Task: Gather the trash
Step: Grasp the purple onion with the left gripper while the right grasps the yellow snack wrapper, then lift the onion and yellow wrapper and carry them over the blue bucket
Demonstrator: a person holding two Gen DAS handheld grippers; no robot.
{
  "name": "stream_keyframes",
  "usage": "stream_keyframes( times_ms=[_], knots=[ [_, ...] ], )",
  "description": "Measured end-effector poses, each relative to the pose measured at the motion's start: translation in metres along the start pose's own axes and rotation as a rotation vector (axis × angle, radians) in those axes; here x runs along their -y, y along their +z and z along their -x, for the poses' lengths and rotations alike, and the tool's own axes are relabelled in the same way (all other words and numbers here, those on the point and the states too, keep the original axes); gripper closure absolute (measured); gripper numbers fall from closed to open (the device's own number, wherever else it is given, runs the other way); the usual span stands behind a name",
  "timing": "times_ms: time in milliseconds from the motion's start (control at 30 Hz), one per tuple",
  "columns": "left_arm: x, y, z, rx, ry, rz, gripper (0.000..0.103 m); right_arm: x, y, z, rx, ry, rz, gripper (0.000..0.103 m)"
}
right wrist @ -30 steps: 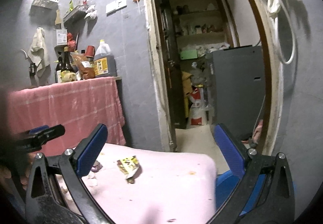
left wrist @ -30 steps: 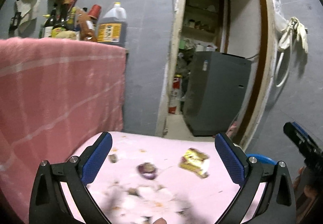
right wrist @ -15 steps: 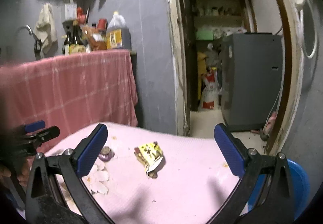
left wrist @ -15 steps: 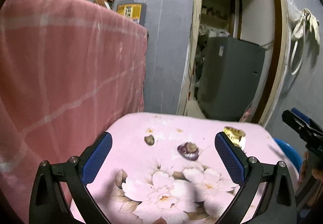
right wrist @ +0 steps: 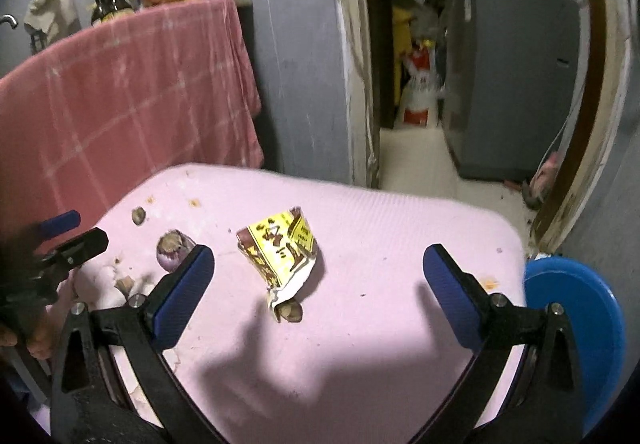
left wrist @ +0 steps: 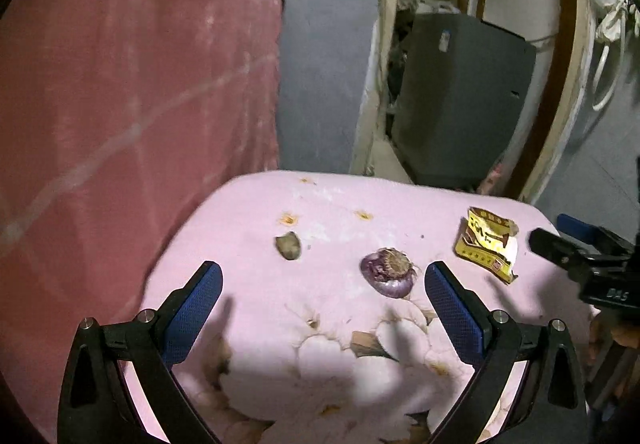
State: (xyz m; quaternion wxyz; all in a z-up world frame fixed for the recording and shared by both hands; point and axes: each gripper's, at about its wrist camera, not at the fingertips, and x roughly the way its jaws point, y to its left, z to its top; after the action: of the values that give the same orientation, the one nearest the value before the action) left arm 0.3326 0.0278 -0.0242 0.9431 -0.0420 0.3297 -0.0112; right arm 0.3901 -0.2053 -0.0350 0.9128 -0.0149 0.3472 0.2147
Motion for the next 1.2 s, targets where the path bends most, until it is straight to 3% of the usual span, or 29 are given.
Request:
stream_keyframes(
  times_ms=[100, 233, 433, 700, 933, 1033, 1200],
  knots=[
    [0.004, 0.004, -0.01, -0.023, -0.036, -0.016, 0.012, -0.001, 0.002, -0.013, -0.047, 0.021, -0.001, 0.021],
    [0.012, 0.008, -0.024, -0.076, -0.09, -0.04, 0.03, 0.001, 0.004, -0.027, -0.093, 0.045, -0.015, 0.033],
    [0.018, 0.013, -0.048, -0.176, -0.157, -0.043, 0.049, 0.001, 0.006, -0.038, -0.141, 0.1, -0.023, 0.037],
    [0.02, 0.018, -0.06, -0.223, -0.171, -0.029, 0.052, 0.002, 0.008, -0.051, -0.185, 0.153, -0.048, 0.038],
    [0.022, 0.017, -0.065, -0.244, -0.152, -0.023, 0.067, -0.005, 0.009, -0.056, -0.204, 0.134, -0.022, 0.038],
    [0.026, 0.016, -0.065, -0.246, -0.149, -0.042, 0.07, -0.009, 0.009, -0.056, -0.21, 0.13, -0.003, 0.043],
    [0.026, 0.015, -0.062, -0.238, -0.156, -0.044, 0.072, -0.012, 0.007, -0.057, -0.22, 0.121, 0.022, 0.063]
  ],
)
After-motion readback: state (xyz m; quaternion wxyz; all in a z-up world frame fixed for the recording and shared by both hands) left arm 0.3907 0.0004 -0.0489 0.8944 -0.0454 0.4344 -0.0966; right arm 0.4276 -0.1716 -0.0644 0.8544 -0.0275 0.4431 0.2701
